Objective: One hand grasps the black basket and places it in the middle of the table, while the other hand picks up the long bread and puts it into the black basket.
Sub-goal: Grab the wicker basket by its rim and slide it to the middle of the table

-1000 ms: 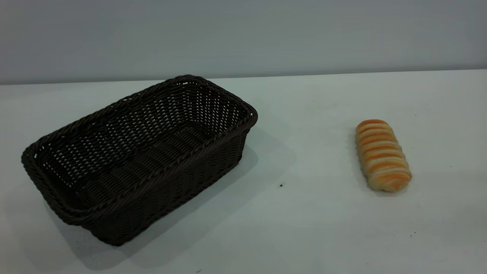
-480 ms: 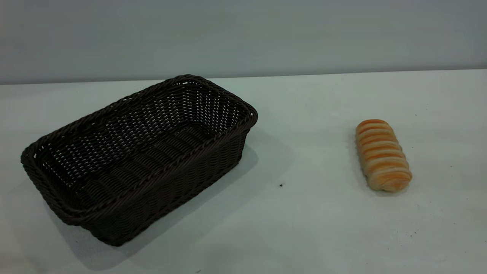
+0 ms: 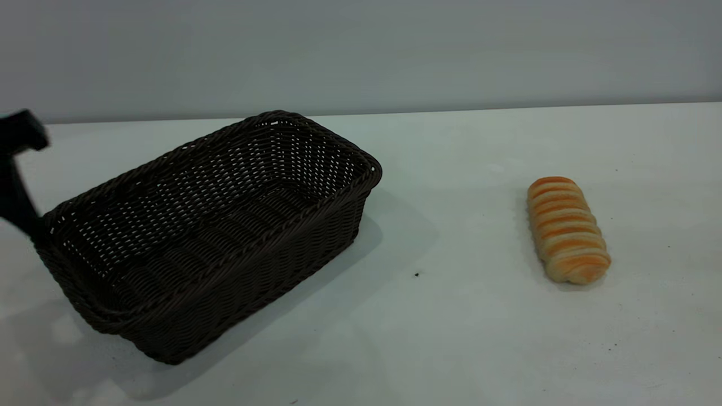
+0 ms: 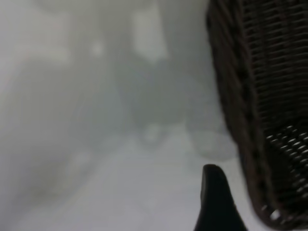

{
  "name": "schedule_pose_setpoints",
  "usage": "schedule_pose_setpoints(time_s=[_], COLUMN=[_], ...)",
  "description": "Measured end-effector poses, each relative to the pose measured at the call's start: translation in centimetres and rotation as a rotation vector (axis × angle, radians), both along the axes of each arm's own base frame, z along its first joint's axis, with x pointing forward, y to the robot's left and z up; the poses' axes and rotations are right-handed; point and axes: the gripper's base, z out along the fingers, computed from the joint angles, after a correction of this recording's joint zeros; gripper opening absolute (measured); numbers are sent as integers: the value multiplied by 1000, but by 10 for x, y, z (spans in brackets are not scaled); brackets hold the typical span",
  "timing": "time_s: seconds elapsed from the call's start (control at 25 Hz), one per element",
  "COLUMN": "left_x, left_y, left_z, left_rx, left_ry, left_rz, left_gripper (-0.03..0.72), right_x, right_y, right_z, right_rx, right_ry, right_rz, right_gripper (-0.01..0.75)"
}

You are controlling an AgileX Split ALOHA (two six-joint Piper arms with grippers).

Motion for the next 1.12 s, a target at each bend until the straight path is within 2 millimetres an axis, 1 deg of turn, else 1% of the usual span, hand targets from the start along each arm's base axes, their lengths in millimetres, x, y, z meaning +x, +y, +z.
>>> schedule_pose_setpoints(time_s=[0.12, 0.52, 0.68, 0.76, 0.92, 1.0, 1.04, 1.08, 1.12], left_x=[7, 13, 18, 24, 37, 47, 52, 58, 62], left_y=[-3, -4, -2, -1, 1, 0, -1, -3, -6], left_z=[-9, -30, -40, -51, -79, -90, -93, -96, -97], left_rx=[-29, -41, -30, -18, 7, 10, 11, 10, 8], left_ry=[-8, 32, 20, -3, 14, 25, 26, 25, 23], left_rz=[1, 35, 52, 76, 94, 94, 90, 84, 76], left_gripper=[517, 517, 517, 517, 517, 502, 479, 449, 401], right_x=[0, 0, 0, 0, 0, 0, 0, 0, 0], right_y=[0, 0, 0, 0, 0, 0, 0, 0, 0], right_z=[0, 0, 0, 0, 0, 0, 0, 0, 0], right_rx=[-2, -2, -2, -2, -2, -2, -2, -2, -2], right_ry=[-3, -4, -4, -4, -4, -4, -4, -3, -3], right_rz=[1, 2, 2, 2, 2, 2, 2, 2, 2], right_gripper=[408, 409, 409, 409, 409, 409, 409, 409, 409])
